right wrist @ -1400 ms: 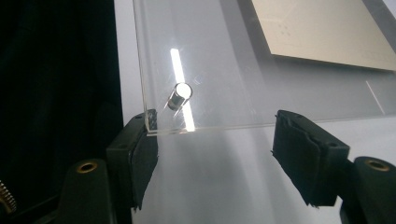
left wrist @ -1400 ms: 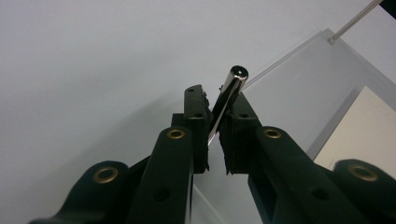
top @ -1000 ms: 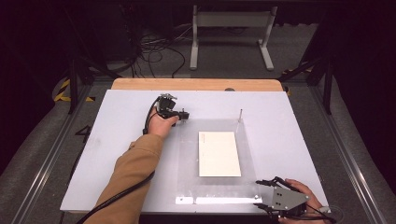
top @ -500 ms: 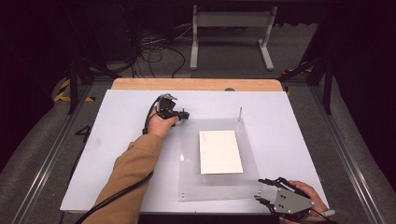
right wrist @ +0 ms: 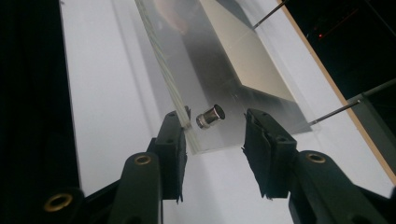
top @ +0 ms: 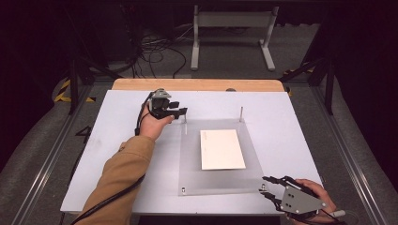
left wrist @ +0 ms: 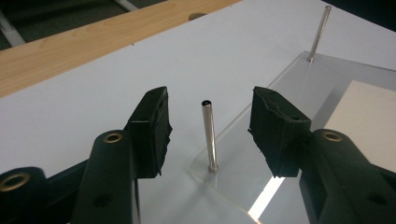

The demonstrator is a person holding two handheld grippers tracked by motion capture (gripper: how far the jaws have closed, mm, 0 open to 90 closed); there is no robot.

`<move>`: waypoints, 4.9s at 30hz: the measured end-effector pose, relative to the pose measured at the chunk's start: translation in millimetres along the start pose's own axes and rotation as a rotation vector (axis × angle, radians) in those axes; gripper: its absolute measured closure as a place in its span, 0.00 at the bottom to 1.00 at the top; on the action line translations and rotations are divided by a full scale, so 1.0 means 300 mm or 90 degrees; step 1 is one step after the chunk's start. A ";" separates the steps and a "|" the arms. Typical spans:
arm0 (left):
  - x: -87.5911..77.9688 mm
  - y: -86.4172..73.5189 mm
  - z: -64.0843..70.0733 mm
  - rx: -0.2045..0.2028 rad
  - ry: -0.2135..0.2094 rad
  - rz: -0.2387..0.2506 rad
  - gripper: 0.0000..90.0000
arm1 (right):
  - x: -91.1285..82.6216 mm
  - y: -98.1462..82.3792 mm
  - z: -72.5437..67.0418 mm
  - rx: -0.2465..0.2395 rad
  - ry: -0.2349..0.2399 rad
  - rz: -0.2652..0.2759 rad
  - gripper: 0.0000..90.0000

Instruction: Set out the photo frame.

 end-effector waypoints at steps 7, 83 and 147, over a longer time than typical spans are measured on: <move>-0.096 -0.022 0.037 0.022 -0.008 0.010 0.54 | -0.021 0.025 0.047 0.029 0.005 0.022 0.67; -0.404 -0.355 0.152 0.027 0.028 0.014 0.47 | 0.105 0.275 0.867 0.351 -0.069 0.321 0.82; -0.392 -0.366 0.165 0.026 0.016 0.002 0.47 | 0.431 -0.049 0.848 0.449 -0.127 0.169 0.80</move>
Point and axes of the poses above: each handheld gripper's, and its own axes: x roughly forward along the jaws, y roughly out of its top, z roughly to its right, the point moved 4 cm from there along x, roughly forward along the jaws
